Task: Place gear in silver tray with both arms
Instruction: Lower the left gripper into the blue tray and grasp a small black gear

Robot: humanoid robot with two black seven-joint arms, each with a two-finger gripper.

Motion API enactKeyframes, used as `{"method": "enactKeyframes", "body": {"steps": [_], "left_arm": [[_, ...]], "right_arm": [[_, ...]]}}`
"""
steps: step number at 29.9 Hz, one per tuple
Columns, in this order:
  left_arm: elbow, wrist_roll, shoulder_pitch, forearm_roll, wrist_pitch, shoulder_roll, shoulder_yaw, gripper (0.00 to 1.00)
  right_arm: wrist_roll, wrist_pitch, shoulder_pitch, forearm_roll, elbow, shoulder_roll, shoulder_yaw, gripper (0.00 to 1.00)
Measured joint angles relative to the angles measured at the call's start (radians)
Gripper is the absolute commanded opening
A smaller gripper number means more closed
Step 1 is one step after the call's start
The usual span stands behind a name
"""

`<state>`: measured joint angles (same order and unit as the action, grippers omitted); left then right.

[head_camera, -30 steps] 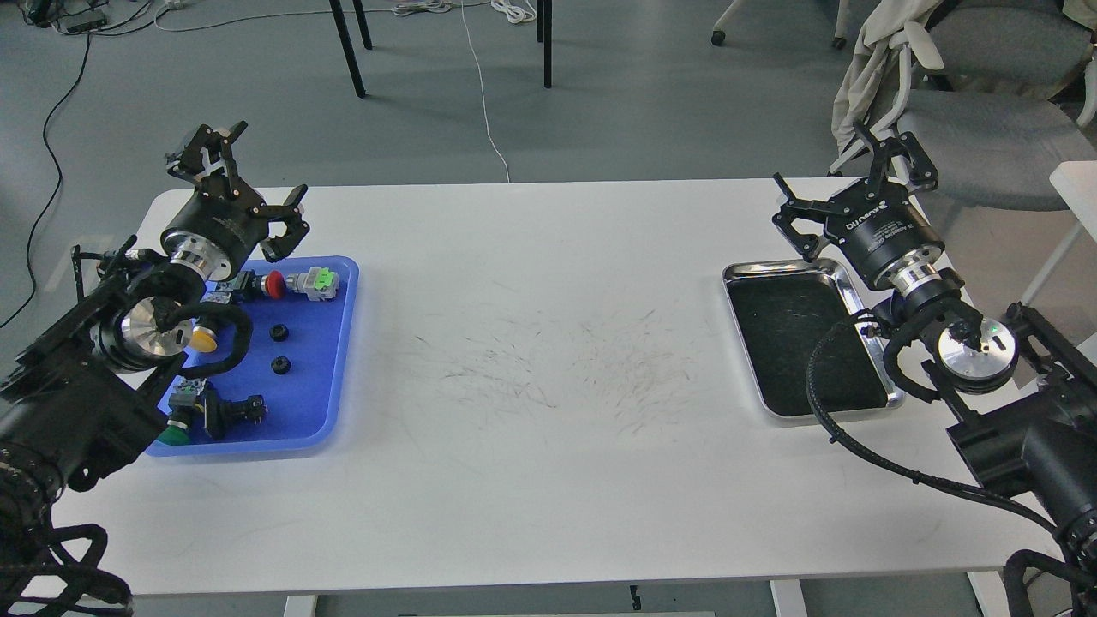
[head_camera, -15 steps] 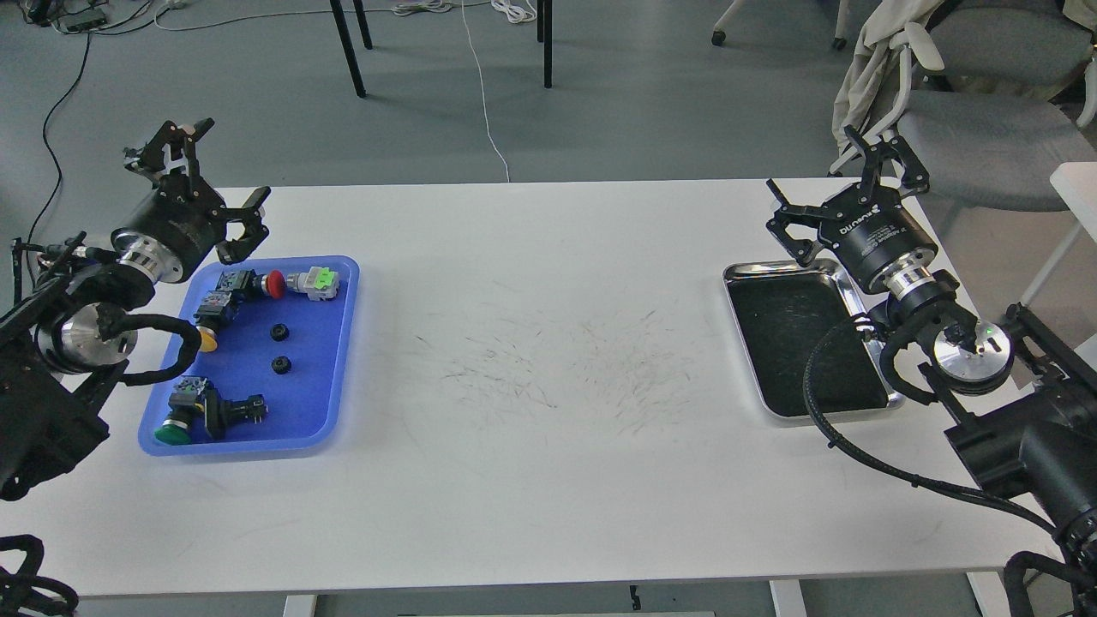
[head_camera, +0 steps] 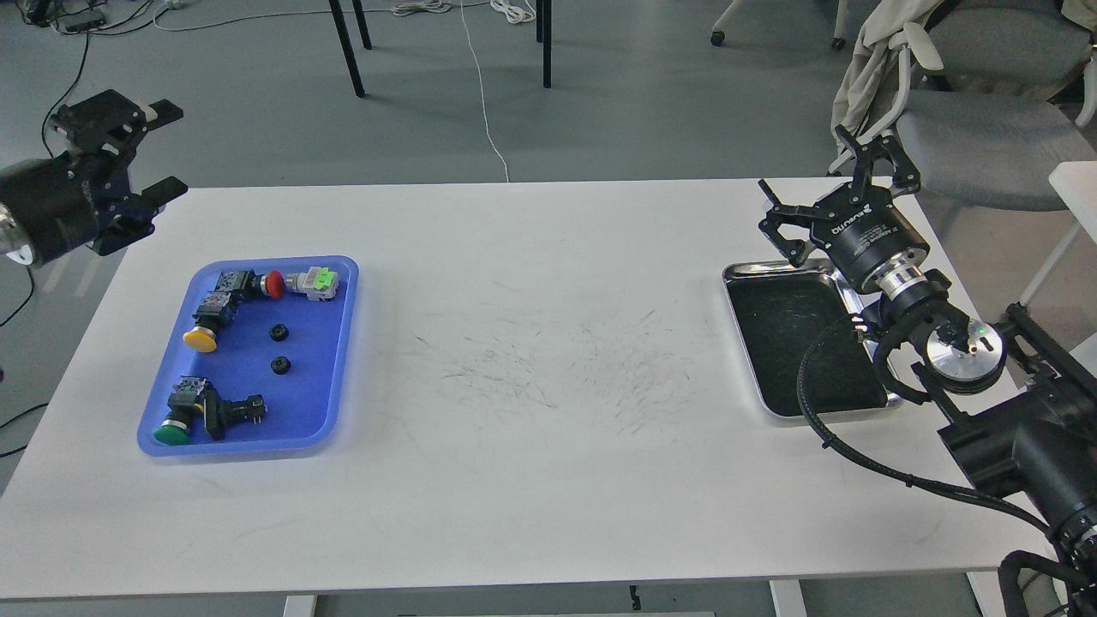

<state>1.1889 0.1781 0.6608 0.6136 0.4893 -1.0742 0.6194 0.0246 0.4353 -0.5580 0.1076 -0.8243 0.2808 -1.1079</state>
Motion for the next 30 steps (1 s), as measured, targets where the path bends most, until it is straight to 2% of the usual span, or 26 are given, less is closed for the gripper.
{"method": "enactKeyframes", "body": {"steps": [3,5,9,12,18,25,30], "left_arm": [[0.165,-0.001,-0.008,0.066,0.000,-0.131,-0.051,0.98],[0.227,-0.004,-0.011,0.135,0.000,-0.191,-0.092,0.98],[0.292,-0.006,-0.012,0.349,-0.004,-0.247,-0.175,0.98],[0.317,-0.009,-0.012,0.537,-0.057,-0.258,-0.217,0.98],[0.308,-0.052,-0.015,0.909,-0.201,-0.167,-0.249,0.98],[0.192,-0.061,-0.015,1.172,-0.222,0.003,-0.253,0.96],[0.120,-0.060,-0.015,1.244,-0.224,0.102,-0.259,0.95]], "right_arm": [[0.000,0.001,-0.004,0.000,0.000,0.000,0.000,0.99],[0.000,0.001,-0.008,0.000,0.000,0.000,0.000,0.99],[0.000,0.000,-0.018,0.000,-0.007,0.000,0.011,0.99],[0.000,-0.001,-0.019,0.000,-0.010,0.003,0.016,0.99],[0.000,-0.001,-0.019,0.000,-0.005,0.008,0.017,0.99],[0.000,-0.001,-0.018,0.000,-0.001,0.008,0.018,0.99],[0.000,0.000,-0.017,0.000,-0.001,0.008,0.016,0.99]]}}
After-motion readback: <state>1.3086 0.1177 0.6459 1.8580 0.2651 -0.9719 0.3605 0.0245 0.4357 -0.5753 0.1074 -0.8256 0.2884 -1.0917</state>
